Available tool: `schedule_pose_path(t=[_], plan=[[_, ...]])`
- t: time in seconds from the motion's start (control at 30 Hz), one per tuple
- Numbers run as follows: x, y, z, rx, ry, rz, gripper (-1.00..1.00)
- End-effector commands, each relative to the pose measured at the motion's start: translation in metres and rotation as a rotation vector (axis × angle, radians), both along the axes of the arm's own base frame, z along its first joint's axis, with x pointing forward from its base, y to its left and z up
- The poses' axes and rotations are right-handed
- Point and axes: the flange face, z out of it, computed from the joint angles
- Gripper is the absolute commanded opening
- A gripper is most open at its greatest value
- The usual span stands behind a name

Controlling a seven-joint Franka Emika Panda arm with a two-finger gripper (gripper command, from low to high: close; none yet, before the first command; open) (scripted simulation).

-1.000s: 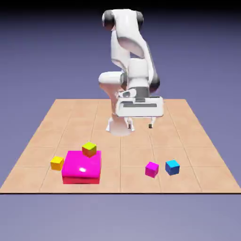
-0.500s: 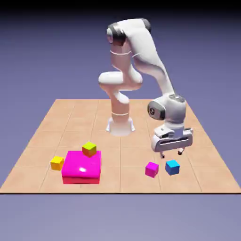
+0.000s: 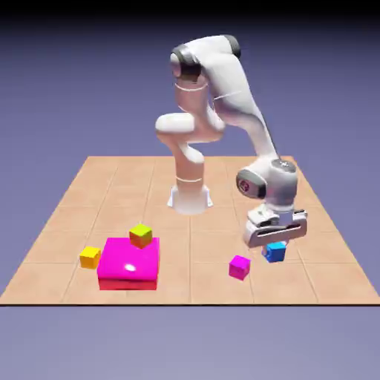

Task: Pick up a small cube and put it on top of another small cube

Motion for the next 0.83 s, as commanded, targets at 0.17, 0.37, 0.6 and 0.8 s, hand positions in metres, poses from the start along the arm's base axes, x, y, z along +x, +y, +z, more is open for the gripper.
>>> schedule_pose_path(t=[0.17,0.37,0.6,0.8], plan=[[0.023,-0.169,0.051,-0.05,-0.01,-0.575,-1.0],[-0.02,-0.316,0.102,-0.015,-0.014,-1.148,-1.0],[-0.05,-0.365,0.081,0.023,-0.016,-1.371,-1.0],[-0.05,-0.365,0.064,0.024,-0.016,-1.371,1.0]])
